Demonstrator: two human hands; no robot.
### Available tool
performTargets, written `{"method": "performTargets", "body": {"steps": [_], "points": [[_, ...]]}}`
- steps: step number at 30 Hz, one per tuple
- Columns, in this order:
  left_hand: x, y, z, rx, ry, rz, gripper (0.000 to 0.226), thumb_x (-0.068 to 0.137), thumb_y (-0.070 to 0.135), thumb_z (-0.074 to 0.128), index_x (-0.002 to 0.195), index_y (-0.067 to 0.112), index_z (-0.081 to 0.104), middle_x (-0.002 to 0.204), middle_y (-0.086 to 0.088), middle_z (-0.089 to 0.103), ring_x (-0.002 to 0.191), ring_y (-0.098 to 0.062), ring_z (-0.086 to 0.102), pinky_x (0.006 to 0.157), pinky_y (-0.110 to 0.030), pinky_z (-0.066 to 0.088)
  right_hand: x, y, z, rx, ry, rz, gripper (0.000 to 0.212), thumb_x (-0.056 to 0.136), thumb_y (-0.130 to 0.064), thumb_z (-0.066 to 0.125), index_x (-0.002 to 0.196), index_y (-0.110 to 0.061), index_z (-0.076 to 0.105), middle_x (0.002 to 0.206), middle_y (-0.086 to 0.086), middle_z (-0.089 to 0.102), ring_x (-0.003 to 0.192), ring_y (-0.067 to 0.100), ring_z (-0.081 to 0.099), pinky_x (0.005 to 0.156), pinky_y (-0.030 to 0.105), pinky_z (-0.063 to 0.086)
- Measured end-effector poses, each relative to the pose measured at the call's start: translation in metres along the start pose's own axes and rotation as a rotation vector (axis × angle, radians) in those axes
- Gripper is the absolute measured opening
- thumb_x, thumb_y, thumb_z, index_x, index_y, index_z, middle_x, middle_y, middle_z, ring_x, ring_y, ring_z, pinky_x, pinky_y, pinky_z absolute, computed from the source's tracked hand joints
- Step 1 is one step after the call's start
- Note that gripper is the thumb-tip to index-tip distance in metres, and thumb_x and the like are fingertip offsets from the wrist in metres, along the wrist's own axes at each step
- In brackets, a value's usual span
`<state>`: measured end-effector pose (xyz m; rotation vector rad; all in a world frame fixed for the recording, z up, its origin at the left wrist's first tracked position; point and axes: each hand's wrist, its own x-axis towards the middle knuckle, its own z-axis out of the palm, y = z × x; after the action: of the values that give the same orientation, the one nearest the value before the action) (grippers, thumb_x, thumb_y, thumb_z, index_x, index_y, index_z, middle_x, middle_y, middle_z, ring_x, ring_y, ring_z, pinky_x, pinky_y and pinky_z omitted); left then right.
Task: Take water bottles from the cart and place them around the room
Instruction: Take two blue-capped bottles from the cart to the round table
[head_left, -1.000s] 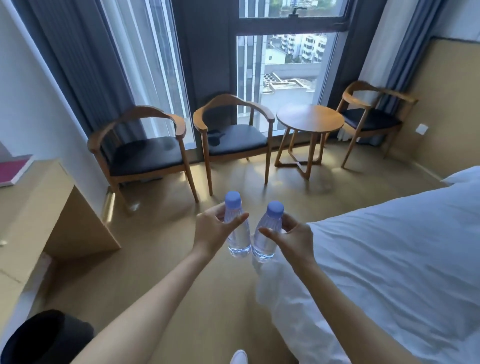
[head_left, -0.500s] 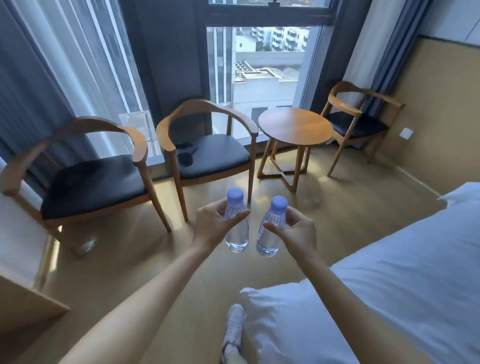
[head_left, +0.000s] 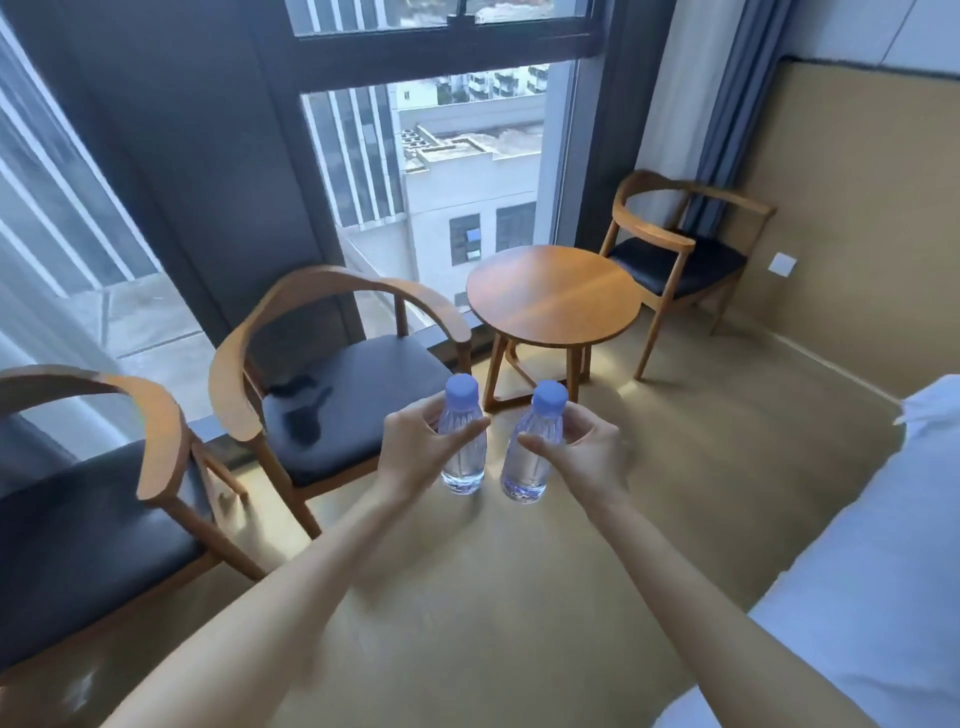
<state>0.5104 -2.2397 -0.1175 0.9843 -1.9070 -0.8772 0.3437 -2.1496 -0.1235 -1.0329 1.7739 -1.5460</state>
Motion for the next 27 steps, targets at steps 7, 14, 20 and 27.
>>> {"method": "performTargets", "body": {"steps": [7,14,20,27], "points": [[0.134,-0.03,0.074,-0.097,-0.158,0.043,0.028,0.073,0.036,0.078,0.071,0.013,0.062,0.055,0.015,0.061,0.052,0.0,0.051,0.053,-0.016,0.036,0.128,0.024,-0.009,-0.026,0.111,0.056,0.037,0.065,-0.01,0.084,0.097,-0.021,0.069,0.084,-0.014,0.071,0.075,-0.004,0.066,0.071,0.011,0.051],[0.287,-0.071,0.154,-0.155,-0.261,-0.008,0.049,0.067,0.06,0.071,0.075,0.013,0.063,0.072,-0.015,0.065,0.062,-0.008,0.046,0.058,-0.036,0.041,0.268,0.036,-0.029,-0.112,0.26,0.124,0.036,0.064,-0.013,0.084,0.095,-0.024,0.07,0.083,-0.015,0.072,0.073,-0.007,0.065,0.066,0.006,0.047],[0.38,-0.073,0.217,-0.2,-0.317,-0.045,0.033,0.07,0.045,0.077,0.078,0.015,0.066,0.076,-0.011,0.068,0.067,-0.007,0.052,0.064,-0.031,0.043,0.365,0.054,-0.062,-0.129,0.33,0.149,0.034,0.064,-0.012,0.084,0.091,-0.027,0.069,0.082,-0.016,0.072,0.072,-0.007,0.064,0.069,0.008,0.048],[0.465,-0.1,0.312,-0.141,-0.294,-0.115,0.044,0.064,0.057,0.07,0.076,0.015,0.065,0.077,-0.016,0.066,0.066,-0.008,0.046,0.063,-0.036,0.044,0.496,0.106,-0.11,-0.148,0.243,0.169,0.039,0.062,-0.017,0.085,0.099,-0.02,0.071,0.086,-0.014,0.072,0.082,0.0,0.065,0.075,0.015,0.049]]}}
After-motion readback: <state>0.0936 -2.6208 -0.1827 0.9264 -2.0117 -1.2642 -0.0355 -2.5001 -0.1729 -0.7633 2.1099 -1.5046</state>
